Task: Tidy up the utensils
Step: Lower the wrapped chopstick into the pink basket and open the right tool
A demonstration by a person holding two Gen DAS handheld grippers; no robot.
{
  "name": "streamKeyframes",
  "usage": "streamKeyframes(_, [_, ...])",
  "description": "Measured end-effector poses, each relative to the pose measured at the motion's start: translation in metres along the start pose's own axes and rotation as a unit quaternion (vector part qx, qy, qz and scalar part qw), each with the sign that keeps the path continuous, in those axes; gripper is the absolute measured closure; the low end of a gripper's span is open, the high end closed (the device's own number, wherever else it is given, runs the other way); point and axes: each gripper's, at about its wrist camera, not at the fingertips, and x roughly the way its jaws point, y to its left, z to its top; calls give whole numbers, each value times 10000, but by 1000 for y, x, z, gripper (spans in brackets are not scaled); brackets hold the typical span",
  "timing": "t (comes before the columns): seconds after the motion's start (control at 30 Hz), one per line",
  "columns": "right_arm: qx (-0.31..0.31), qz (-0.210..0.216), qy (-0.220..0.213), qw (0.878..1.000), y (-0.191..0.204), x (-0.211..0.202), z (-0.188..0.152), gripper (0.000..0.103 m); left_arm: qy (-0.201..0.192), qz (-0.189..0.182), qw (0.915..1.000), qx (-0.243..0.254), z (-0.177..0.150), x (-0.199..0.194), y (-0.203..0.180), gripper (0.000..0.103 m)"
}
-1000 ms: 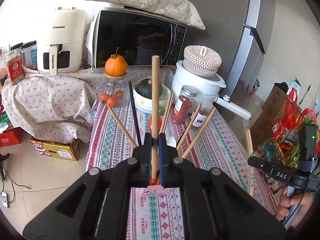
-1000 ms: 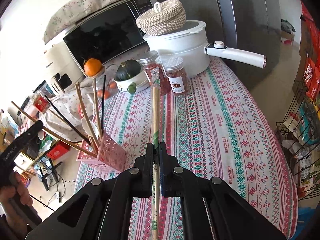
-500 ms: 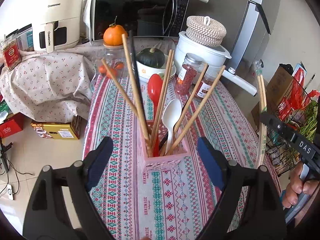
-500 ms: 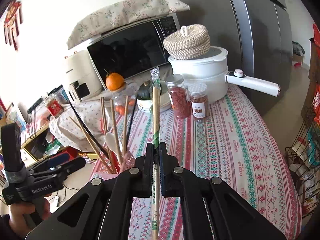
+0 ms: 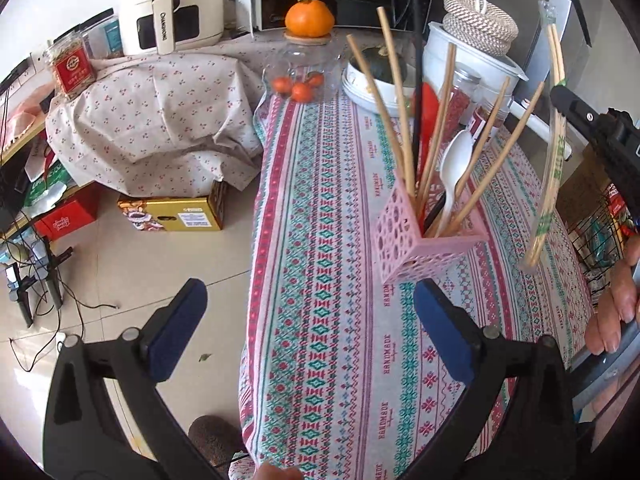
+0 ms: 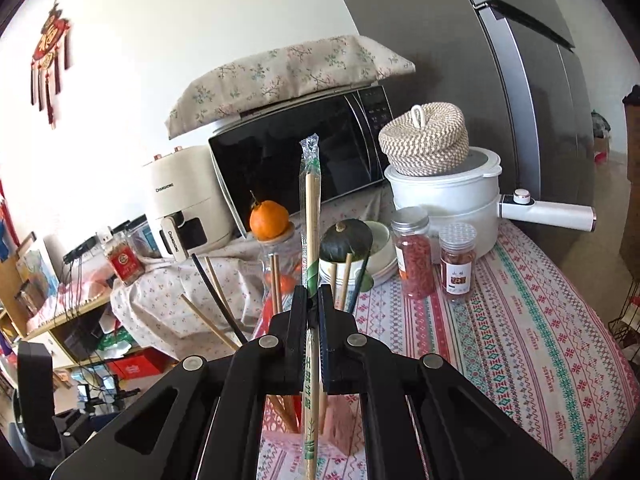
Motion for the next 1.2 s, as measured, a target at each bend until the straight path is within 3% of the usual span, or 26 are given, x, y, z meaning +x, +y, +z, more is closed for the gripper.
streamKeyframes(0.2, [-366, -408, -327, 9980, 37, 26, -9, 98, 152, 45, 9994, -294, -4, 3, 26, 0])
streamKeyframes(0.47, [-721, -1004, -616, 9904, 53, 51, -24, 98, 205, 124, 9995, -228, -7, 4, 39, 0])
streamKeyframes(0.67, [-547, -1208, -516, 9898, 45, 58, -38, 98, 146, 142, 9995, -258, -7, 4, 42, 0])
streamKeyframes(0.87, [-427, -1020, -198, 9937, 44, 49, -50, 97, -108, 223, 9994, -241, -8, 10, 44, 0])
streamKeyframes(0.97, [-332, -873, -61, 9956, 39, 39, -50, 79, -119, 134, 9994, -310, -8, 13, 45, 0])
streamKeyframes(1.03, [-196, -742, -11, 9970, 32, 30, -48, 59, -136, 4, 9992, -377, -9, 14, 44, 0])
streamKeyframes(1.2, [107, -493, 169, 9986, 9, 4, -36, 50, -202, -261, 9989, -344, -12, 12, 33, 0])
